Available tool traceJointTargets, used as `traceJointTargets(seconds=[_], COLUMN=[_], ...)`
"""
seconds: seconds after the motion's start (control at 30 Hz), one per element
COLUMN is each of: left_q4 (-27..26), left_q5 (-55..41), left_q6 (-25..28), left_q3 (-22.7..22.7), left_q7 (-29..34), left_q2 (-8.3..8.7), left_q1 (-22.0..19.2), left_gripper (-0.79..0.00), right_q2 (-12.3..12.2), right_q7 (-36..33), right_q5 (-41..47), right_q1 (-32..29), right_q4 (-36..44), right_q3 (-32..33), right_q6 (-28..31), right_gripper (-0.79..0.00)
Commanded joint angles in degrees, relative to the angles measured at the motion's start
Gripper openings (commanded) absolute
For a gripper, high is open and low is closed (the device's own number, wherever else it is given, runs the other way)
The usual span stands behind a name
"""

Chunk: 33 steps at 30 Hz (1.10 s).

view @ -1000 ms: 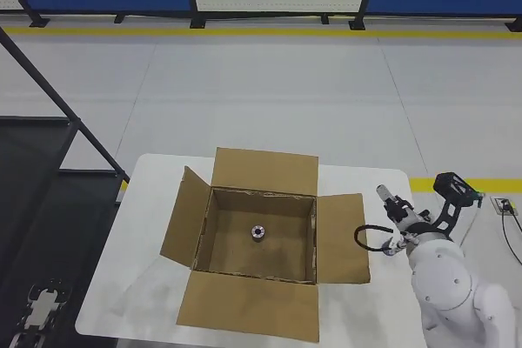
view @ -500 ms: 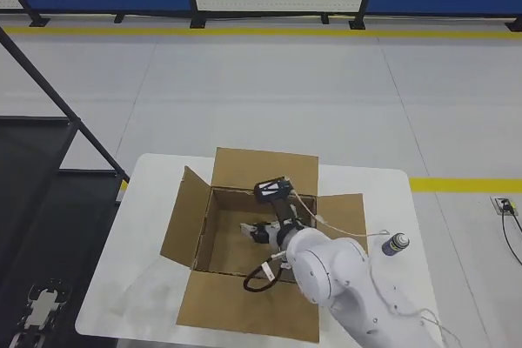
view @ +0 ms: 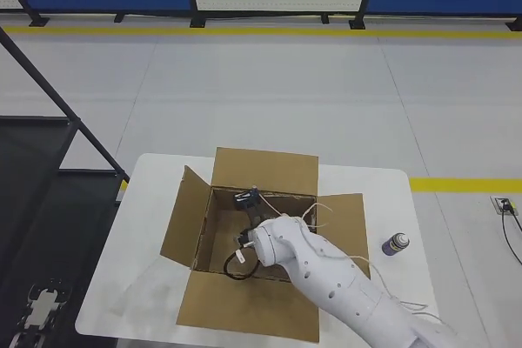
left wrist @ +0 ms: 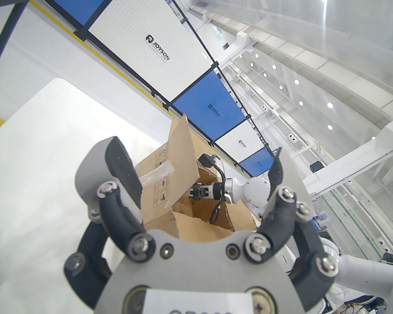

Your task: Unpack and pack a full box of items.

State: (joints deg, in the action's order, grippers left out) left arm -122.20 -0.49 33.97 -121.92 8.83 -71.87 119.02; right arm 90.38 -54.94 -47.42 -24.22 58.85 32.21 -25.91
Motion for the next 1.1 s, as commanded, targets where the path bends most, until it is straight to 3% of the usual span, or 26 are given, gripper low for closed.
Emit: traceJointTargets(seconds=[0.0, 0.2, 0.23, 0.27, 0.3, 0.5, 0.6, 0.73, 1.07], left_q4=[0.0, 0.0, 0.0, 0.0, 0.0, 0.0, 0.0, 0.0, 0.0], left_q5=[0.0, 0.0, 0.0, 0.0, 0.0, 0.0, 0.0, 0.0, 0.0], left_q6=[0.0, 0.0, 0.0, 0.0, 0.0, 0.0, 0.0, 0.0, 0.0], left_q3=[0.0, 0.0, 0.0, 0.0, 0.0, 0.0, 0.0, 0.0, 0.0], left_q7=[0.0, 0.0, 0.0, 0.0, 0.0, 0.0, 0.0, 0.0, 0.0], left_q2=[0.00, 0.00, 0.00, 0.00, 0.00, 0.00, 0.00, 0.00, 0.00], left_q1=[0.0, 0.0, 0.0, 0.0, 0.0, 0.0, 0.0, 0.0, 0.0], left_gripper=[0.000, 0.000, 0.000, 0.000, 0.000, 0.000, 0.000, 0.000, 0.000], right_q2=[1.2, 4.7, 5.2, 5.8, 6.2, 8.7, 9.6, 10.6, 11.2], right_q7=[0.7, 2.6, 2.9, 3.2, 3.4, 4.6, 5.5, 6.5, 8.2], right_q5=[1.2, 3.9, 4.2, 4.6, 5.0, 6.7, 7.4, 7.9, 8.3], right_q1=[1.0, 3.6, 3.9, 4.2, 4.5, 6.0, 6.6, 7.3, 8.0], right_q4=[-3.6, -12.4, -13.6, -14.7, -15.9, -22.1, -24.6, -27.2, -27.7], right_q3=[-0.6, -2.1, -2.2, -2.4, -2.5, -2.6, -2.4, -2.0, 0.1], right_q6=[0.0, 0.9, 1.1, 1.4, 1.7, 3.6, 4.3, 5.1, 7.9], right_gripper=[0.000, -0.022, -0.123, -0.305, -0.397, -0.579, -0.603, -0.776, -0.785])
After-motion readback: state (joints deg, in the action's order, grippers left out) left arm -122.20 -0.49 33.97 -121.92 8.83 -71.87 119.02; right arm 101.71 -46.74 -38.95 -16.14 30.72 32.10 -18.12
